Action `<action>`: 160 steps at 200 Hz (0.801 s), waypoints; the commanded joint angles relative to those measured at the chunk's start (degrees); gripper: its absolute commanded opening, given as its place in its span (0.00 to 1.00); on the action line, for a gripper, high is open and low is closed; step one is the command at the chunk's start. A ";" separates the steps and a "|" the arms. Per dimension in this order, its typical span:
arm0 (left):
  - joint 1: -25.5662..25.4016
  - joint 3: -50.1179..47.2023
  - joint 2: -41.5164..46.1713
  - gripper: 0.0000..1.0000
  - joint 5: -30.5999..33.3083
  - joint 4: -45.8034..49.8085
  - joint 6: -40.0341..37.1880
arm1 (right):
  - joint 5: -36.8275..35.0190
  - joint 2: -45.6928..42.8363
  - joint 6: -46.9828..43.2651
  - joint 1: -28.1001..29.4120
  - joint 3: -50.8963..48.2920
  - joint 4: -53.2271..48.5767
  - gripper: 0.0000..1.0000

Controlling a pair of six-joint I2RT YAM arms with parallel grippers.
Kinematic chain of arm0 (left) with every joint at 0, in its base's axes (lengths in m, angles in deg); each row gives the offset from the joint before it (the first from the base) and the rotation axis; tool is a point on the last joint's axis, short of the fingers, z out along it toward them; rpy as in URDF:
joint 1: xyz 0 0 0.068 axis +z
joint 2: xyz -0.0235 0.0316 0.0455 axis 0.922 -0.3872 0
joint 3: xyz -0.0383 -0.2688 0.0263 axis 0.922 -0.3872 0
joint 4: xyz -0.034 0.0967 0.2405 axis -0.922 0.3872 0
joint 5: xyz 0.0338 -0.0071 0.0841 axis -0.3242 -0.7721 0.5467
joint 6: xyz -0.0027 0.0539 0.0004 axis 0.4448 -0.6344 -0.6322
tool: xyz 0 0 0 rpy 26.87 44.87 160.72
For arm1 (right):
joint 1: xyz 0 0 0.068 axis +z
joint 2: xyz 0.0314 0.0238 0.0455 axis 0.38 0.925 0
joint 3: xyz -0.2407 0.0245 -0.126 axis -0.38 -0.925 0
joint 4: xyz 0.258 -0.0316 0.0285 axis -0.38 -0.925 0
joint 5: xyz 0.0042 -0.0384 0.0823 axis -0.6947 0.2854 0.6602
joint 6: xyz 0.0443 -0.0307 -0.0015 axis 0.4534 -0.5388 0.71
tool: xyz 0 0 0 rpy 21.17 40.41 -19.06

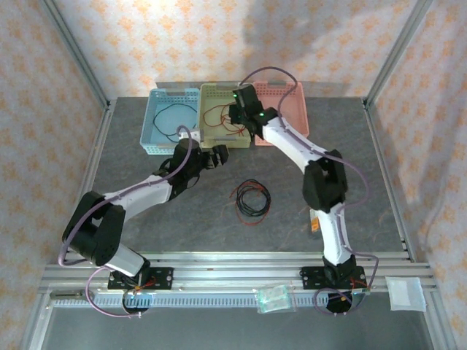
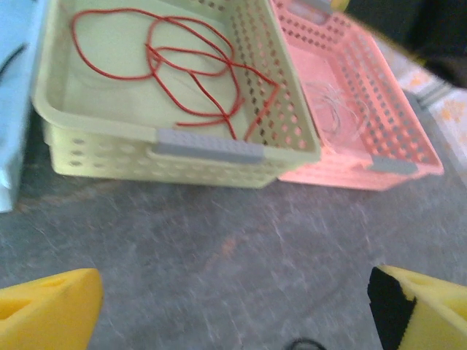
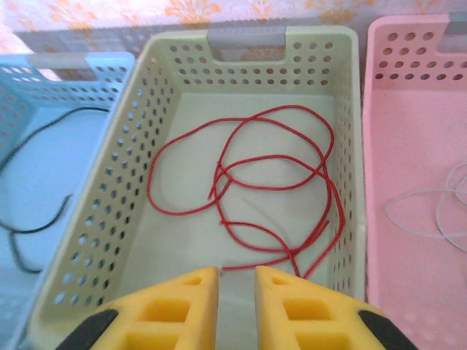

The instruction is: Untangle the cables

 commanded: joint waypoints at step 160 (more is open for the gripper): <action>-20.75 -6.94 -2.31 0.84 5.95 1.89 3.28 | 5.05 -40.43 25.76 -0.19 -56.66 -1.46 0.17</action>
